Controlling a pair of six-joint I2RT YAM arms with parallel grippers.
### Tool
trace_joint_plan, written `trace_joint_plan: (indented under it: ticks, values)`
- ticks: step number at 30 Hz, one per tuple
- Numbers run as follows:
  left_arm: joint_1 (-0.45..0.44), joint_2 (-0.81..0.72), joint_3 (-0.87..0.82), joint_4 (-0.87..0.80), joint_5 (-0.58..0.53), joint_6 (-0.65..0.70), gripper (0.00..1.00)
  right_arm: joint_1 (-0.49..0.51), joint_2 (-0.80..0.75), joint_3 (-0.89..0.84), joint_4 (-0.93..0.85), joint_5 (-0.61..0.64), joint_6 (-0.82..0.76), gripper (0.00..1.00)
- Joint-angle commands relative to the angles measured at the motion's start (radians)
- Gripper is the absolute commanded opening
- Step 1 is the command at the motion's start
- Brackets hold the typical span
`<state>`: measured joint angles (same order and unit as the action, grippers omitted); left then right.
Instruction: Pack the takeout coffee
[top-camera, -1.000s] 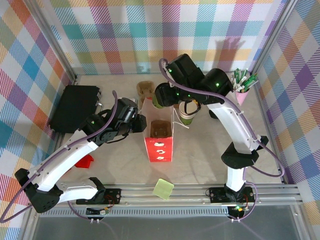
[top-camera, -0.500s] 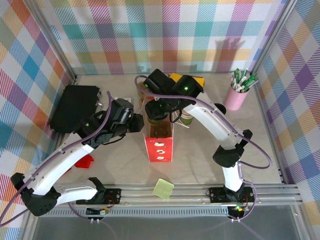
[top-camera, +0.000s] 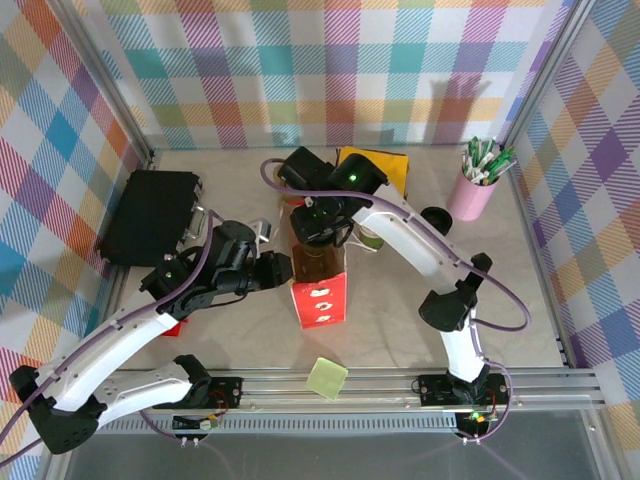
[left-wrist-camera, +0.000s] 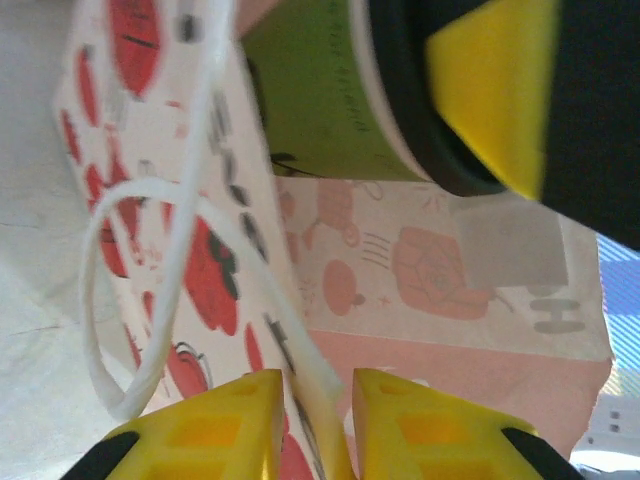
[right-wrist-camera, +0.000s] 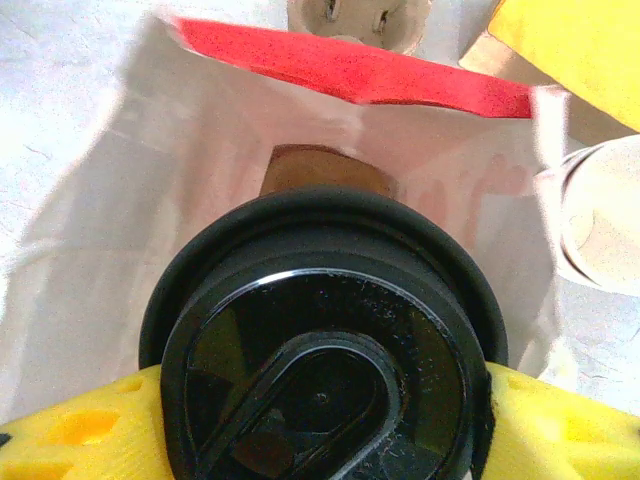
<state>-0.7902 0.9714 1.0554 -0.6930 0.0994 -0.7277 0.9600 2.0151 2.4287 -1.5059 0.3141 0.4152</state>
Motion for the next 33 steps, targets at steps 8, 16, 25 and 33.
trace_joint_plan:
  ticks: [8,16,25,33]
  values:
    - [-0.045,-0.010,0.046,-0.018,-0.053,-0.020,0.24,-0.011,0.040,-0.011,-0.010,-0.044,0.030,0.54]
    - [-0.029,-0.023,0.213,-0.234,-0.312,0.113,0.34,-0.012,0.049,-0.040,0.012,-0.058,0.026,0.54]
    - [0.047,-0.001,0.214,-0.198,-0.324,0.179,0.39,-0.025,0.062,-0.071,0.012,-0.071,0.053,0.53]
    - [0.068,0.031,0.199,-0.151,-0.344,0.199,0.38,-0.046,0.052,-0.112,0.046,-0.086,0.038,0.51]
